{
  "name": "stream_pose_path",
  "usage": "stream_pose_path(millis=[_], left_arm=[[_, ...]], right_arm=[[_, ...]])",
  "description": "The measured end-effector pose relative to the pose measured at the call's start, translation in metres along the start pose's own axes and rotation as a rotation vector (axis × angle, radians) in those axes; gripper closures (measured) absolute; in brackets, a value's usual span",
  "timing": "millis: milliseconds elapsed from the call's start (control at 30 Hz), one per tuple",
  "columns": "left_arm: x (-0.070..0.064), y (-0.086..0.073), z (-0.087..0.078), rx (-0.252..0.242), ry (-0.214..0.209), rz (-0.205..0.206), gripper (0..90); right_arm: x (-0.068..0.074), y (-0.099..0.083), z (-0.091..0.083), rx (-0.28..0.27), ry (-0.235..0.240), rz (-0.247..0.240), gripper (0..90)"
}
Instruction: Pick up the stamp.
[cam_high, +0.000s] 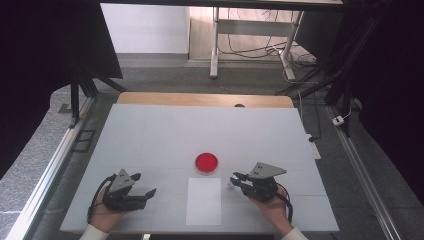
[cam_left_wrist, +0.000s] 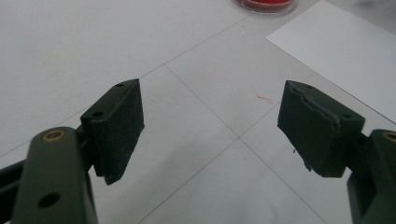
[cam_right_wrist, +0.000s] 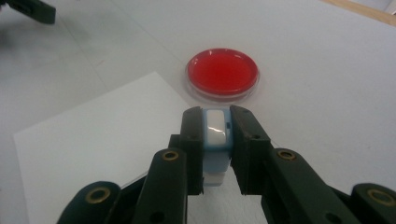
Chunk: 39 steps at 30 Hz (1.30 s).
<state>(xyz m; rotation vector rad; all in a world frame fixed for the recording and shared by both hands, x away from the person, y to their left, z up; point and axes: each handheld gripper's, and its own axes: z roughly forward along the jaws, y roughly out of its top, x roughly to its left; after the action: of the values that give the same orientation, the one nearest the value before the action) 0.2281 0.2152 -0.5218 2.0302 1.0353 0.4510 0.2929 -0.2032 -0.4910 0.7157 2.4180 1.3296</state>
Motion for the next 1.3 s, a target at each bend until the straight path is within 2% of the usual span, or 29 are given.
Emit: stream_pose_path(millis=[167,300,533,867,1300], left_arm=[[-0.001,0.001,0.000,0.000,-0.003,0.001,23.0],[0.000,0.001,0.000,-0.001,-0.002,-0.002,23.0],[0.000,0.001,-0.001,-0.008,-0.004,-0.008,23.1],[-0.002,0.001,-0.001,-0.012,-0.009,-0.002,23.1],[-0.001,0.003,0.003,-0.015,-0.019,-0.004,23.2]], right_arm=[[-0.002,0.002,-0.007,-0.046,-0.021,0.024,75.0],[-0.004,0.004,-0.009,-0.053,-0.043,0.039,75.0],[-0.005,0.013,-0.017,-0.081,-0.043,0.086,75.0],[-0.006,0.029,-0.023,-0.114,-0.053,0.088,75.0],[0.003,0.048,-0.011,-0.144,0.027,0.081,75.0]])
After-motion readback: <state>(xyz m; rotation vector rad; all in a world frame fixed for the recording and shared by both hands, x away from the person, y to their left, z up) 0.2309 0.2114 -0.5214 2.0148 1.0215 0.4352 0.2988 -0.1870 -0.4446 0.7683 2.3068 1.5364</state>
